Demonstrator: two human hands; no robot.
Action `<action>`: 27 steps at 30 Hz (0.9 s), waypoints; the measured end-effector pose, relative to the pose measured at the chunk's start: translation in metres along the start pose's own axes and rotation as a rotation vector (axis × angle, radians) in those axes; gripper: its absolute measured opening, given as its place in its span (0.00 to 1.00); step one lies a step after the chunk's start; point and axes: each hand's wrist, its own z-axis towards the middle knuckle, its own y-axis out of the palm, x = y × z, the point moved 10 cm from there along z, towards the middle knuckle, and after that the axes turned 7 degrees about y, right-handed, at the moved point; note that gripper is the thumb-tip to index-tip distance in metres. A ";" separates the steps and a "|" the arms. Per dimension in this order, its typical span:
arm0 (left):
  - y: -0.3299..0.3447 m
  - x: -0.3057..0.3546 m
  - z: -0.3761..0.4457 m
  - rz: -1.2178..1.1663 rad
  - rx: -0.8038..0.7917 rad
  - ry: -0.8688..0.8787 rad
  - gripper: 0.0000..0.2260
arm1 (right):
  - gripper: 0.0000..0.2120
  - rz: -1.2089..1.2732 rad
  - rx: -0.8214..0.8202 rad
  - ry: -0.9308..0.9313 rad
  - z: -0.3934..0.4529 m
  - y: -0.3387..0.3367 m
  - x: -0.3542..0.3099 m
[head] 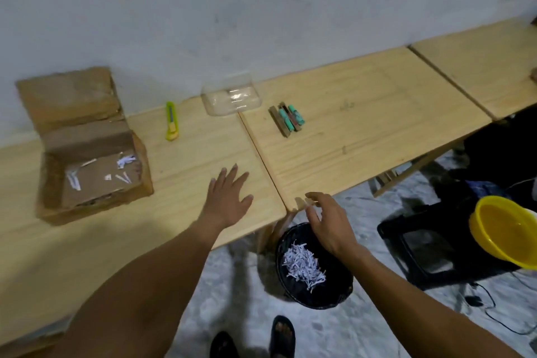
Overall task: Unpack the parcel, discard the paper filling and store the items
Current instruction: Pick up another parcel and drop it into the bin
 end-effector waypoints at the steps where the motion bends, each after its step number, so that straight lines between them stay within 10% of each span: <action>1: -0.003 -0.003 -0.004 0.002 -0.038 0.020 0.28 | 0.15 0.005 0.012 -0.015 0.003 -0.002 -0.012; 27: -0.059 -0.102 0.033 0.013 0.210 -0.322 0.29 | 0.24 -0.330 0.146 -0.091 0.218 0.007 -0.108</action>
